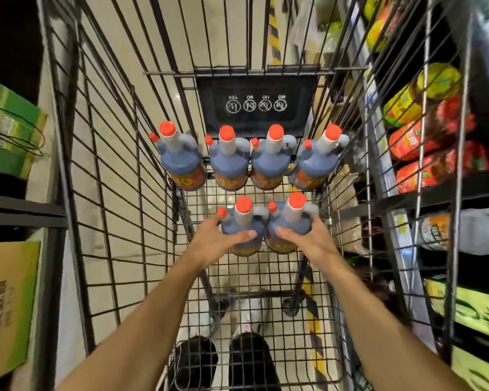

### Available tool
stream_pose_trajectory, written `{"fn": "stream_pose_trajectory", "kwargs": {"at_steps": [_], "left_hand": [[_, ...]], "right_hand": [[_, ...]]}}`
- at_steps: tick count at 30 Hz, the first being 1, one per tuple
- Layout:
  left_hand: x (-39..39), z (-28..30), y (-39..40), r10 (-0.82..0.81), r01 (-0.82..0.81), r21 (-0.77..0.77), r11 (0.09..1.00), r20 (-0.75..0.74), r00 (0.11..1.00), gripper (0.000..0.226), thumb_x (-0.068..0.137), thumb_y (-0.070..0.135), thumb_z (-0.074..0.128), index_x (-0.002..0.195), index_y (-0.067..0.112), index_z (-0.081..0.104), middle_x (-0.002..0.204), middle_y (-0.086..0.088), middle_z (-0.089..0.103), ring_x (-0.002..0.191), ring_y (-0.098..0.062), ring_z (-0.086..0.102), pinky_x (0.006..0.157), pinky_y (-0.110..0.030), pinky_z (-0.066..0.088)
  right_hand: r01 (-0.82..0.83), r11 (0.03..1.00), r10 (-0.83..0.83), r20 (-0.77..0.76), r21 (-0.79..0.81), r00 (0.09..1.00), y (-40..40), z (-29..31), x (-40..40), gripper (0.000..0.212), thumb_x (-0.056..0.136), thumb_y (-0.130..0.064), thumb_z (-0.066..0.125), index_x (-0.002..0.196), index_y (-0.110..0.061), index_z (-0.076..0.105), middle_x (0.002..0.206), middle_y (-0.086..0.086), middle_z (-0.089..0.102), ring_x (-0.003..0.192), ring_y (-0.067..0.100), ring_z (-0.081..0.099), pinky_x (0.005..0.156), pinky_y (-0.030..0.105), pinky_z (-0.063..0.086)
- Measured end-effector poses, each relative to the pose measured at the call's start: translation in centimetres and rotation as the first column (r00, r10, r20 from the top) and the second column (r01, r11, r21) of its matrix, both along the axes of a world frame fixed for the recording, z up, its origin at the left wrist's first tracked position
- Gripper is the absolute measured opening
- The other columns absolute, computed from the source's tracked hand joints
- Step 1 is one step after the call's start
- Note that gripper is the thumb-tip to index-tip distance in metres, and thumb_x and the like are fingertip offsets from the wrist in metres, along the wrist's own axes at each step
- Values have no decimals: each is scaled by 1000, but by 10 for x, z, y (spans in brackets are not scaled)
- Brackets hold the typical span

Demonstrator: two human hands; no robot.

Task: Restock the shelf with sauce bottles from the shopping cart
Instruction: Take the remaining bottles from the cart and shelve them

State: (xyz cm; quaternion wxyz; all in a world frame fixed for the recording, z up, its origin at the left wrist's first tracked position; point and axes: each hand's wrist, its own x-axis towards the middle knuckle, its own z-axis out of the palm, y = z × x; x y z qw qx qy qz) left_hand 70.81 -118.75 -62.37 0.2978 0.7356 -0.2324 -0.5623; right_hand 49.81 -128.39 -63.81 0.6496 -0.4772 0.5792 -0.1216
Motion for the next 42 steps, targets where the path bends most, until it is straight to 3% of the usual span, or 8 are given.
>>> {"fn": "stream_pose_trajectory", "kwargs": {"at_steps": [9,13,16,21,25,28,39,42], "left_hand": [[-16,7,-5,284,-293,-34,956,-154,946,53,63,44,89,109,27,68,107,-2,77,99,-21,75,86,-38,61],[-25,45,4,310,-329,-66,942,-206,928,51,72,31,90,116,21,67,104,-1,79,94,-19,76,84,-39,60],[-29,94,4,266,-298,-131,946,-216,939,65,62,42,90,118,20,65,108,-1,77,99,-21,74,81,-34,60],[-30,185,20,94,-144,-237,961,-211,973,29,87,24,79,111,29,63,112,3,72,104,-18,70,83,-32,58],[-32,248,52,69,-142,-394,908,-194,979,69,56,50,87,114,21,66,106,6,75,102,-17,71,88,-37,58],[-33,292,78,0,-100,-506,857,-192,981,46,73,23,88,115,18,67,102,10,78,100,-13,72,81,-21,57],[-94,438,165,-309,155,-679,718,-111,945,52,50,53,84,92,25,72,96,2,78,98,-30,73,90,-51,58],[-143,463,190,-447,236,-678,696,-152,882,42,74,32,87,110,22,70,102,-3,78,90,-25,77,75,-43,62]], "right_hand": [[77,996,-73,89,-39,993,13,21,3,77,61,-64,89,127,-34,64,122,-6,74,115,18,70,103,51,53],[107,993,-99,131,-54,986,26,61,-4,74,66,-57,86,130,-26,65,121,-3,75,114,19,70,103,53,53],[133,989,-121,156,-70,980,40,108,-10,69,72,-51,86,131,-23,64,122,-2,75,115,20,70,103,52,53],[188,975,-160,206,-121,965,74,201,-19,56,81,-44,82,131,-25,65,125,-1,74,117,22,69,102,49,54],[289,927,-228,252,-241,940,117,273,-17,65,69,-47,83,127,-22,67,122,0,75,114,20,71,95,36,57],[319,883,-244,243,-345,939,152,322,-17,55,77,-35,82,127,-15,68,117,-1,77,110,19,72,89,27,58],[629,639,-494,390,-444,777,314,456,-71,60,72,-50,83,123,-20,71,116,5,77,109,28,72,99,56,54],[706,565,-577,407,-427,708,359,478,-114,39,84,-35,81,118,-19,74,110,6,78,101,29,75,92,51,58]]}}
